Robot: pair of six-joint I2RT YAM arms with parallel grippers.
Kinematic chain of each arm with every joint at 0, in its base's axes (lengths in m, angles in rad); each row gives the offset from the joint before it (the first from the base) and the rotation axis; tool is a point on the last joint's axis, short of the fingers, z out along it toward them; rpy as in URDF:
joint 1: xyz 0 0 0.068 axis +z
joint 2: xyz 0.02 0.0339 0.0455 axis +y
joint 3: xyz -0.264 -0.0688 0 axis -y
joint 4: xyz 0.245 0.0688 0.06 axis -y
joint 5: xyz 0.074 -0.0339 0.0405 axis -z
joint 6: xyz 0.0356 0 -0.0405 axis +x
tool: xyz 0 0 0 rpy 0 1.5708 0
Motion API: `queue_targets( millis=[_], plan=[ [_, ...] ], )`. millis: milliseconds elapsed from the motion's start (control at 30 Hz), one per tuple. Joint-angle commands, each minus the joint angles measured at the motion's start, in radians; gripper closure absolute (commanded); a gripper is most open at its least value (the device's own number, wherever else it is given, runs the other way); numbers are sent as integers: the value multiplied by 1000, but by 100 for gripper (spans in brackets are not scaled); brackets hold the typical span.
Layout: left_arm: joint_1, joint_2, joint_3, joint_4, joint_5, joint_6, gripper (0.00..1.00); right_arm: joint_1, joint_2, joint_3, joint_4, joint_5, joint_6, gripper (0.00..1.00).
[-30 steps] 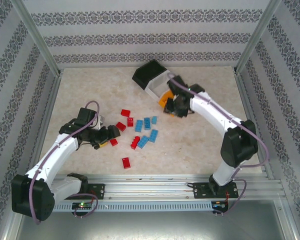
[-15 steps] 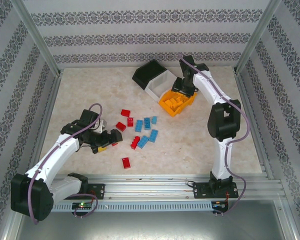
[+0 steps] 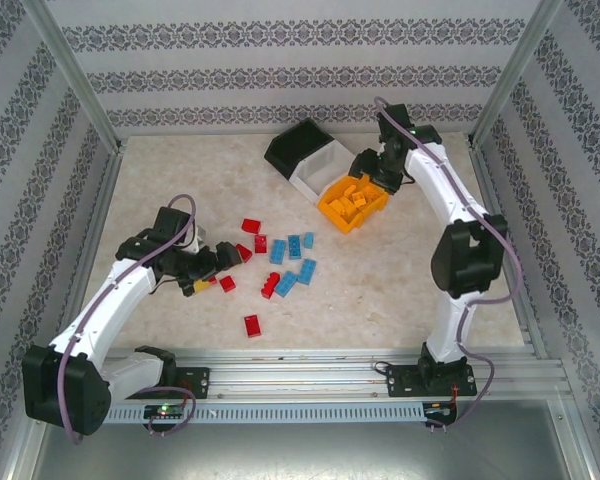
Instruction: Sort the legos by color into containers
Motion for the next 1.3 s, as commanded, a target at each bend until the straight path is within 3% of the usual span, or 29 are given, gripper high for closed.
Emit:
queue_targets(
  millis=[0, 300, 567, 767, 1000, 1267],
  plan=[
    [9, 22, 40, -84, -31, -35, 0, -4, -68, -88, 46, -85, -1, 32],
    [10, 87, 82, -78, -46, 24, 0, 16, -255, -279, 51, -120, -30, 30],
    [48, 271, 260, -159, -114, 151, 0, 205, -420, -505, 88, -109, 58, 29],
    [55, 349, 317, -221, -192, 139, 10, 288, -405, -551, 124, -167, 76, 29],
    [53, 373, 193, -177, -303, 116, 15, 292, -384, -615, 191, -230, 45, 29],
    [55, 488, 150, -64, -307, 96, 18, 307, -365, -648, 239, -264, 56, 30]
  ],
)
